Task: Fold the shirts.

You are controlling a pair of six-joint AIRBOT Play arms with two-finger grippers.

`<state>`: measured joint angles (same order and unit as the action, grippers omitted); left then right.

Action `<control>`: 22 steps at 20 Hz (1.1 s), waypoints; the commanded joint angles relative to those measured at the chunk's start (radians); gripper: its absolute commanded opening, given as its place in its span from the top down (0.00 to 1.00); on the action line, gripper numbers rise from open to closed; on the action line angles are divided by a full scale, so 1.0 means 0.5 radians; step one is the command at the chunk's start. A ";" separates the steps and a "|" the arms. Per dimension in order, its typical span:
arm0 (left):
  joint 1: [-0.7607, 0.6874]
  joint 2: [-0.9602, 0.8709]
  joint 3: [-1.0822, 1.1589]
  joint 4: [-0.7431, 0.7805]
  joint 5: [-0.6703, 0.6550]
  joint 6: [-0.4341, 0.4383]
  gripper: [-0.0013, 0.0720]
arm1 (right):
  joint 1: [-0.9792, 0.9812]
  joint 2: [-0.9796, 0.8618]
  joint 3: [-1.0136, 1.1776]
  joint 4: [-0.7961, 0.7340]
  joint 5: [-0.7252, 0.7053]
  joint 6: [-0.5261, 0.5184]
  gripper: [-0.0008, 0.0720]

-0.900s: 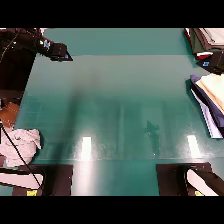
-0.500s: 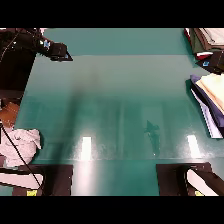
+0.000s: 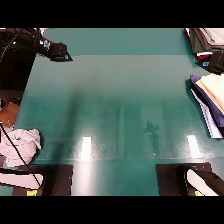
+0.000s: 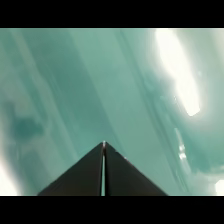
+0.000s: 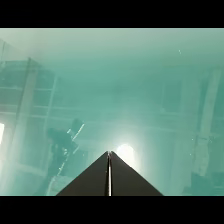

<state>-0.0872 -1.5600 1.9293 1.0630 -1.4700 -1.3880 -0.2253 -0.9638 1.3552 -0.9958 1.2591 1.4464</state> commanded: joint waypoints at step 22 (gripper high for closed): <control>0.114 1.485 -2.643 1.817 0.200 -0.860 0.14 | 0.002 -0.002 -0.002 0.000 0.019 -0.083 0.97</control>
<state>-0.0666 -0.8276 0.7055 1.9453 -1.4902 -1.7607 -0.2253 -0.9638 1.3548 -0.9962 1.2537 1.4063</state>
